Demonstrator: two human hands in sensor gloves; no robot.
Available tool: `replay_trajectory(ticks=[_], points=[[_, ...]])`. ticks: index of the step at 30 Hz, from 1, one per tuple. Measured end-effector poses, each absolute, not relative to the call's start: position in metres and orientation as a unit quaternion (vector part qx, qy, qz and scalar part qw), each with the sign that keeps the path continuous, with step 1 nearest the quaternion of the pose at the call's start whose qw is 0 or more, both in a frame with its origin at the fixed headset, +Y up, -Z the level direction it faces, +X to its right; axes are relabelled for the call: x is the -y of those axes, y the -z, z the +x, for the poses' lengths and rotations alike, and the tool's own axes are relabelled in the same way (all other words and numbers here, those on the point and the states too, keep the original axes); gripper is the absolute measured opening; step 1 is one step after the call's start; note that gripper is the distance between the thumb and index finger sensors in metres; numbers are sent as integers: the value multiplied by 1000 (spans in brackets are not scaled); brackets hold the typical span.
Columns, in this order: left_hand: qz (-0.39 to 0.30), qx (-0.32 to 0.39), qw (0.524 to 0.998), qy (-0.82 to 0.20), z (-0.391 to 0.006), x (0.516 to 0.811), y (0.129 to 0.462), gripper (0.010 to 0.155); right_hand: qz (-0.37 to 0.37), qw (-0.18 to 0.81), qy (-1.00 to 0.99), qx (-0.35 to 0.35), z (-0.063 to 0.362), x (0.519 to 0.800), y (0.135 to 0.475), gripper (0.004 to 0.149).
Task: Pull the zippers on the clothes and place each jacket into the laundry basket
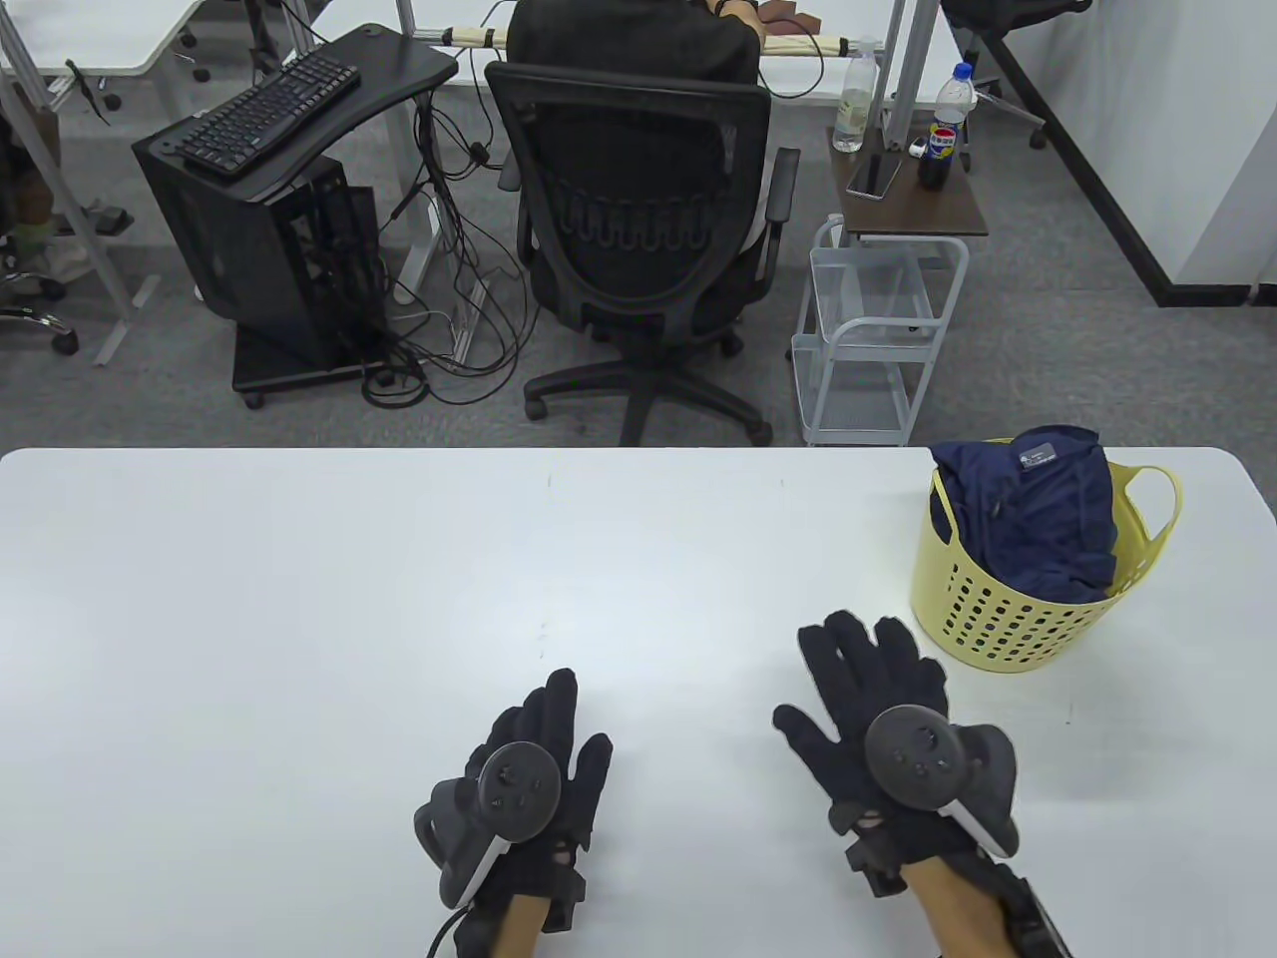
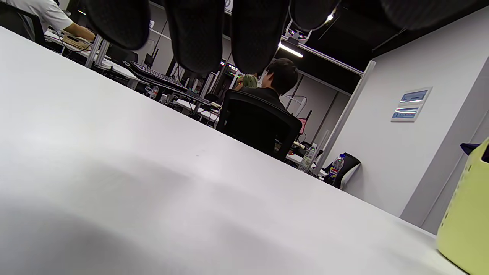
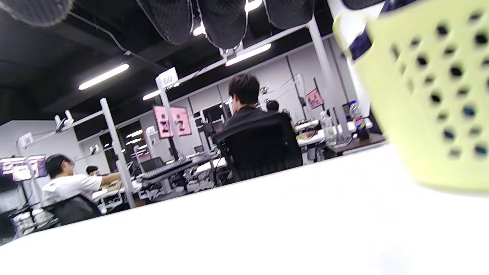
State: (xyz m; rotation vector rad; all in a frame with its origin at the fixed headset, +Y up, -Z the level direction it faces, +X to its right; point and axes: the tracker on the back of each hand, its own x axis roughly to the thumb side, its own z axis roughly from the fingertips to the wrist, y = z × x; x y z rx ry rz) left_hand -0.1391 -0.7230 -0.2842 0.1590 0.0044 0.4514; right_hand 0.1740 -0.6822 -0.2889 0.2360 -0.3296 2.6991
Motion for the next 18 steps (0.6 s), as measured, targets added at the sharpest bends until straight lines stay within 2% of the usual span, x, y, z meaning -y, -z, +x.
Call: replay_trajectory(ticks=[2,5,11,18], points=[[77,5,973,-216,-135,723,284,72,87,196,-969,125,166,705,289,74],[65,13,975,-211,-129,725,285,72,93,181,-972,120,162,722,291,73],[56,15,977,-207,-121,728,289,72,99,201,-965,136,172,729,288,72],[50,15,977,-205,-116,729,289,72,103,207,-968,101,179,739,282,71]])
